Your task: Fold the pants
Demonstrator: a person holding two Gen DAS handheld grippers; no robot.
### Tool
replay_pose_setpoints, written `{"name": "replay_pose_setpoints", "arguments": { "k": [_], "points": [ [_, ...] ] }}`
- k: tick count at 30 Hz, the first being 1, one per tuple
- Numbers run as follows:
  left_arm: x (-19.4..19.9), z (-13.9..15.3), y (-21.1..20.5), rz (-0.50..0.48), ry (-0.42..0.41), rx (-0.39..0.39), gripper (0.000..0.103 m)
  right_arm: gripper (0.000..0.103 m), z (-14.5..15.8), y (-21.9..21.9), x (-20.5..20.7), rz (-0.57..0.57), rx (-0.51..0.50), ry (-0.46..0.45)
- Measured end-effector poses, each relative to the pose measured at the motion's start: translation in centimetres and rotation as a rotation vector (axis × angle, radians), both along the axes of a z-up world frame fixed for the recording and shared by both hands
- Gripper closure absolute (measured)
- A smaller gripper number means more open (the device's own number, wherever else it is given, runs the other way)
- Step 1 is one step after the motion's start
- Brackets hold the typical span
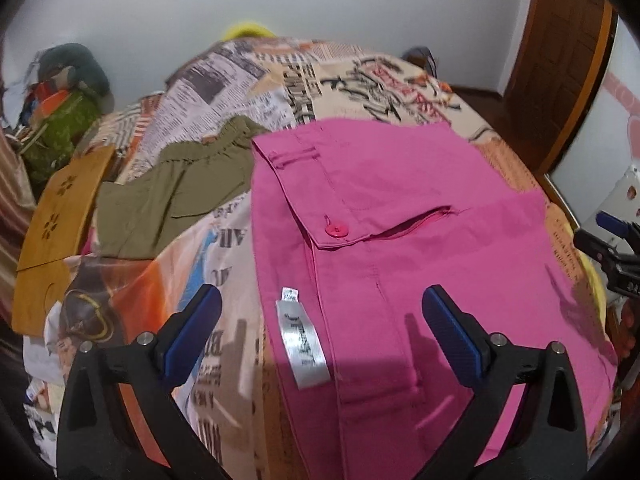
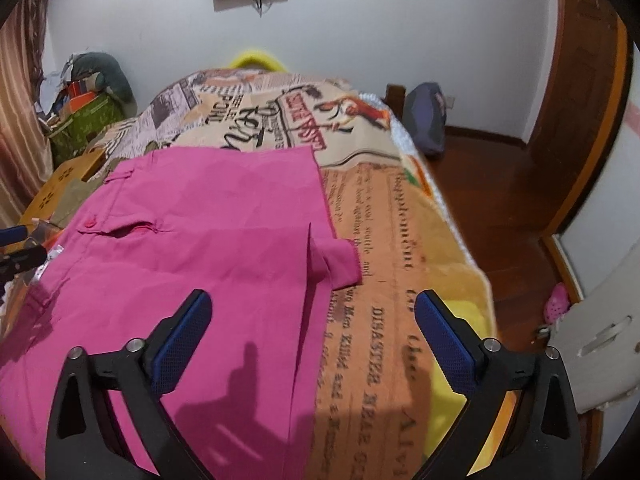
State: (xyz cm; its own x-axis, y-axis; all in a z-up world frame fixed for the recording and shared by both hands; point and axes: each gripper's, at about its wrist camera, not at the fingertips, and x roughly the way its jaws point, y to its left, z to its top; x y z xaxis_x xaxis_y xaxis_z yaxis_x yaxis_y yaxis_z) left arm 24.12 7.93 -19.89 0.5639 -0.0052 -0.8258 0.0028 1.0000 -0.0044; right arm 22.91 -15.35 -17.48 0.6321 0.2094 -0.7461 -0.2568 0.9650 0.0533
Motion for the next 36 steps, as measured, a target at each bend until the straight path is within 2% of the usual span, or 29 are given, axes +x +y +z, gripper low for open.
{"name": "replay_pose_setpoints", "arguments": {
  "k": [2,5,8,10,12,13,15,17,18,20,22,27,32,36],
  "points": [
    [0.9,-0.7,0.3,-0.012,0.037,-0.024,0.027,0.019,-0.7,0.2,0.7,0.015,0.007,0.031],
    [1.9,-1.6,0.6,-0.033,0.077,-0.05,0.043,0.03,-1.8,0.3,1.7,0.027,0.037,0.086],
    [2.5,-2.1,0.7,-0.057,0.094,-0.069,0.048,0.044,-2.6,0.4,2.5,0.041,0.068,0.131],
    [2.7,-2.4,0.8,-0.069,0.103,-0.09,0.052,0.046,-3.0,0.5,2.8,0.052,0.082,0.152],
    [2.8,-2.7,0.8,-0.082,0.114,-0.113,0.061,0.052,-3.3,0.7,3.2,0.061,0.087,0.162],
    [3.0,-2.9,0.8,-0.089,0.125,-0.129,0.069,0.058,-3.4,0.7,3.4,0.068,0.09,0.169],
    [3.1,-3.2,0.8,-0.092,0.138,-0.155,0.072,0.066,-3.8,1.0,3.7,0.085,0.101,0.194],
    [3.2,-3.2,0.8,-0.096,0.134,-0.156,0.079,0.076,-4.1,1.2,4.2,0.098,0.108,0.209],
    [3.2,-3.2,0.9,-0.095,0.133,-0.155,0.082,0.078,-4.3,1.4,4.1,0.108,0.107,0.215],
    [3.2,-3.1,0.9,-0.091,0.127,-0.143,0.092,0.088,-4.4,1.8,4.0,0.119,0.089,0.214],
    [3.2,-3.0,0.8,-0.087,0.119,-0.106,0.097,0.092,-4.4,1.9,3.9,0.123,0.071,0.204],
    [2.9,-2.5,0.4,-0.083,0.07,-0.001,0.098,0.097,-4.3,2.0,3.5,0.124,0.021,0.184],
    [3.1,-3.2,0.6,-0.07,0.082,0.018,0.098,0.097,-4.8,1.9,3.8,0.116,0.027,0.211],
    [2.9,-3.3,-0.1,-0.08,0.08,0.068,0.097,0.097,-4.7,2.6,3.7,0.117,-0.018,0.208]
  ]
}}
